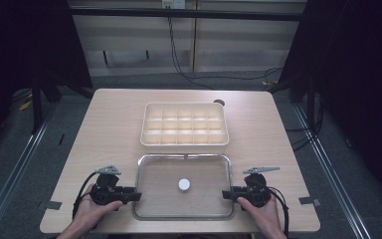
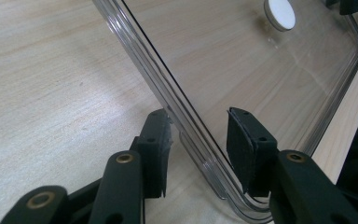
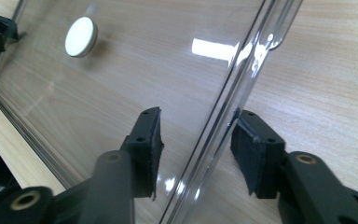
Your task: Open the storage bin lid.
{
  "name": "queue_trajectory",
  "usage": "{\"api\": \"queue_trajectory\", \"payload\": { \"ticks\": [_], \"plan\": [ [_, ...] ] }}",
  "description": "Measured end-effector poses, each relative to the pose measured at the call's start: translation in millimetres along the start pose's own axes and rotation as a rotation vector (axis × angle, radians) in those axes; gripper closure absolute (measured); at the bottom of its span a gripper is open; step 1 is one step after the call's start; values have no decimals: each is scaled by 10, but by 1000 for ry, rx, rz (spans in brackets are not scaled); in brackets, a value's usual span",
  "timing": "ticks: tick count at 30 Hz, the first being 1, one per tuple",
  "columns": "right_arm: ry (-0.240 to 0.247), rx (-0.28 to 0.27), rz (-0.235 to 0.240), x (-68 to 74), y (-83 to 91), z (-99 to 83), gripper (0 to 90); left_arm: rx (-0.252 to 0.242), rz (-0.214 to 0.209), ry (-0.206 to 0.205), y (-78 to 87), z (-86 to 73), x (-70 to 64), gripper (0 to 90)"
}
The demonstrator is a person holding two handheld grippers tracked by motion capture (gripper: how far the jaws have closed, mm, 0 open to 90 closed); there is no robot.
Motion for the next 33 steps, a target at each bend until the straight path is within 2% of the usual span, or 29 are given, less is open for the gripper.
{"api": "queue_trajectory", "payload": {
  "ticks": [3,9,11,14,17,19,21,22,24,25,26,27,28,30,31,33],
  "plan": [
    [-6,-7,-13,-13,3,8,500,3,-9,-16,-21,-3,-17,592],
    [3,-15,-27,-29,17,10,437,-1,-3,0,-28,14,-1,582],
    [-6,-46,-9,-31,46,19,445,-17,39,-27,-15,24,-1,558],
    [-8,-74,-6,-41,93,38,432,-19,48,-41,-2,45,-9,519],
    [-12,-87,1,-52,126,51,413,-25,84,-88,43,101,-6,465],
    [-6,-107,11,-53,170,91,398,-60,86,-94,94,191,9,422],
    [17,-152,22,-53,242,185,381,-110,102,-91,169,319,51,401],
    [20,-166,21,-61,270,226,373,-142,107,-80,210,389,73,385],
    [43,-229,34,-97,354,356,353,-206,102,-52,300,515,122,345],
    [54,-245,23,-113,384,395,343,-234,117,-67,354,571,151,340],
    [84,-271,-7,-152,425,452,320,-260,135,-72,378,595,166,325],
    [93,-287,-20,-175,447,480,309,-292,150,-76,410,607,198,319],
    [95,-306,-24,-209,476,505,306,-315,161,-63,431,602,235,316],
    [85,-340,-35,-281,522,514,291,-321,183,-53,451,556,308,289],
    [76,-357,-41,-316,537,504,289,-316,194,-63,459,527,339,288],
    [76,-355,-67,-379,545,467,270,-327,213,-58,466,481,387,280]
  ]
}}
Point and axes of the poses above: each handheld gripper's, and its own axes: y roughly backward along the jaws, z roughly out of its top, x roughly to its left, the point moved 4 cm from there along -y, roughly forward along the jaws, and after that the axes turned 5 degrees about -x, right-handed, at the moved point
